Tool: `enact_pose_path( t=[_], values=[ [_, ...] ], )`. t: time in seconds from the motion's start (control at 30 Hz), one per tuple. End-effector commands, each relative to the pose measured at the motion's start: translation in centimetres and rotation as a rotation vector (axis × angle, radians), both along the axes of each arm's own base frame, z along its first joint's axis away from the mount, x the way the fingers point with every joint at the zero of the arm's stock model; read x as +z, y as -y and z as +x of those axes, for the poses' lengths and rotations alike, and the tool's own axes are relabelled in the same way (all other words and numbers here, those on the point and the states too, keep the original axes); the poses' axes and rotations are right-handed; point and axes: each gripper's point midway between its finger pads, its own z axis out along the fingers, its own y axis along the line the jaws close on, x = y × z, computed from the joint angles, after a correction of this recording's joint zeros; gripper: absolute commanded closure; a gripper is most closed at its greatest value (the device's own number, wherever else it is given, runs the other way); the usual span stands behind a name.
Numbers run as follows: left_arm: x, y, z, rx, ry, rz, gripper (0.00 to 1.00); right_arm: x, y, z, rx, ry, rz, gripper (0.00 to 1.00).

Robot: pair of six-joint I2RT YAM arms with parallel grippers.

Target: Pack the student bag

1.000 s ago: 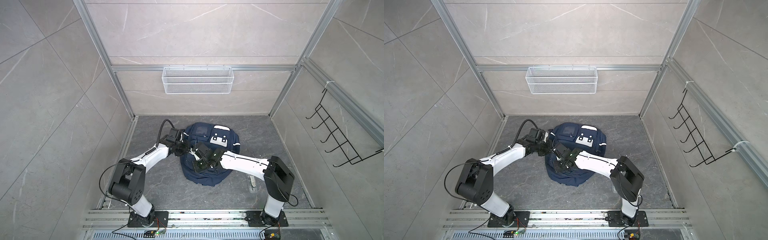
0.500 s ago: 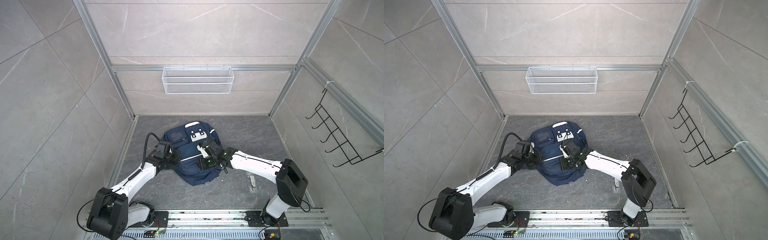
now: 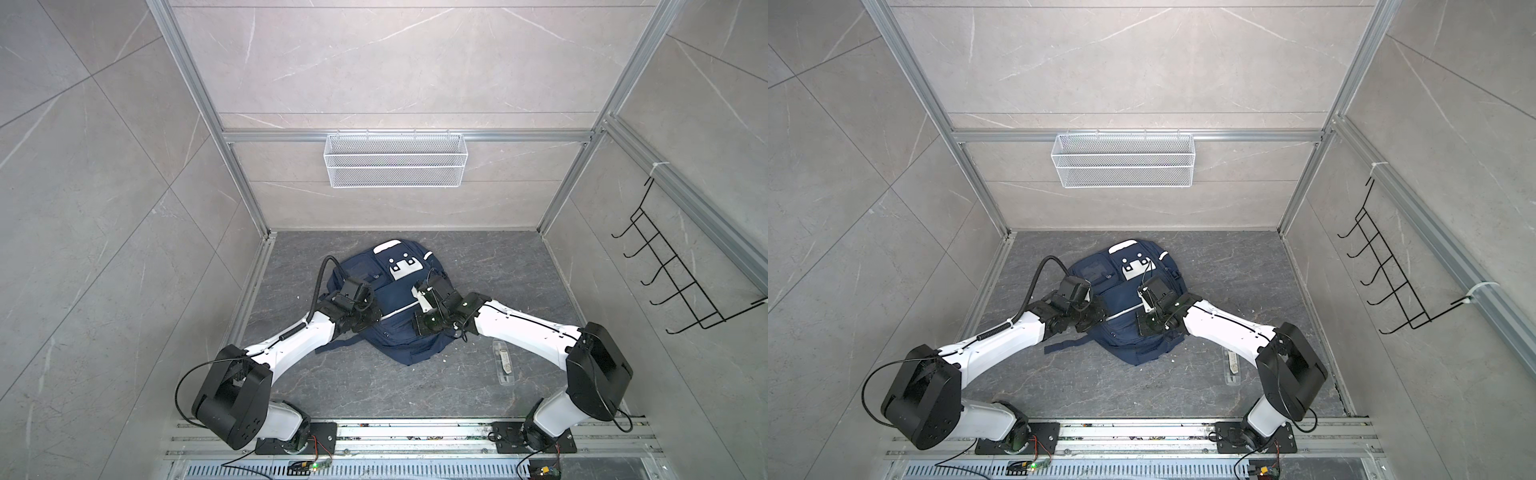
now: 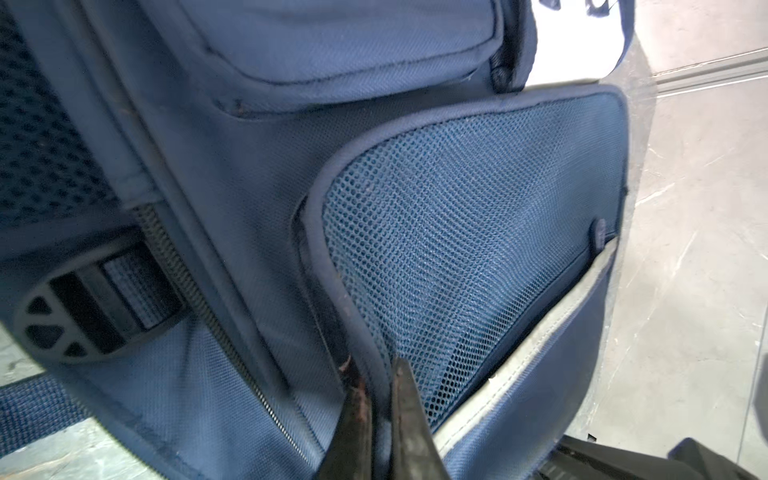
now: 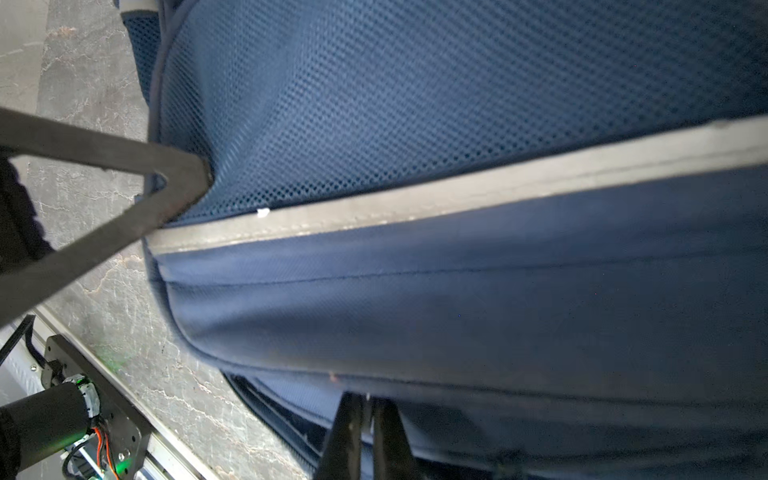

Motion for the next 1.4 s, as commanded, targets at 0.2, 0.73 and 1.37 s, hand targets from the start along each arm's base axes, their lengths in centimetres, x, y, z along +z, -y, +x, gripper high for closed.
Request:
enact_pose_path(
  t=[0.2,0.73,1.37],
  values=[
    [1.3,2.1,0.4,-0.044,0.034,-0.072,1.00,-0.3,-1.7,-1.8,0.027,-0.015,0.048,1.00],
    [1.6,-0.4,0.3,-0.056,0.051,0.066,0.59,1.3,-5.2,-2.4,0.085,0.032,0.049,1.00],
    [0.5,-1.5,4.2,-0.082,0.025,0.042,0.54,3.0,0.3,-2.1,0.012,0.069,0.015,1.00]
  ],
)
